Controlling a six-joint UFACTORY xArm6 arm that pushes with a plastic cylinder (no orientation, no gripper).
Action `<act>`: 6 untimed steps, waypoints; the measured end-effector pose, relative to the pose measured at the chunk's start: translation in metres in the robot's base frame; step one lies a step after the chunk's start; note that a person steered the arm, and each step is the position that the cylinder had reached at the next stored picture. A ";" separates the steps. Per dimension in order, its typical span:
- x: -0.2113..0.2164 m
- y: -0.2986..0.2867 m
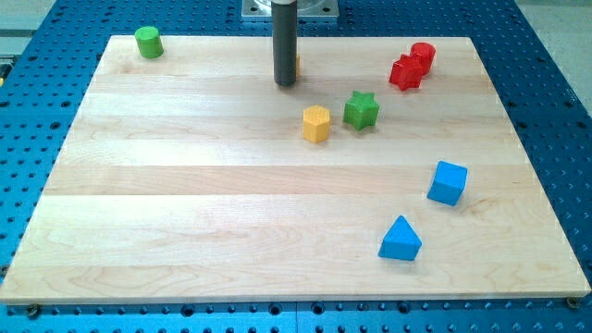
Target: Push the red circle into the red star green star
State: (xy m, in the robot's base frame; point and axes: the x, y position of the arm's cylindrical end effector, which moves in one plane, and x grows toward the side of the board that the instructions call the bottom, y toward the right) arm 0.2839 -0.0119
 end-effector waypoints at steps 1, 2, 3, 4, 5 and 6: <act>-0.022 0.005; -0.038 0.028; -0.041 0.075; -0.054 0.140; -0.072 0.229; -0.064 0.277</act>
State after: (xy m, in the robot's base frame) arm 0.2198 0.2648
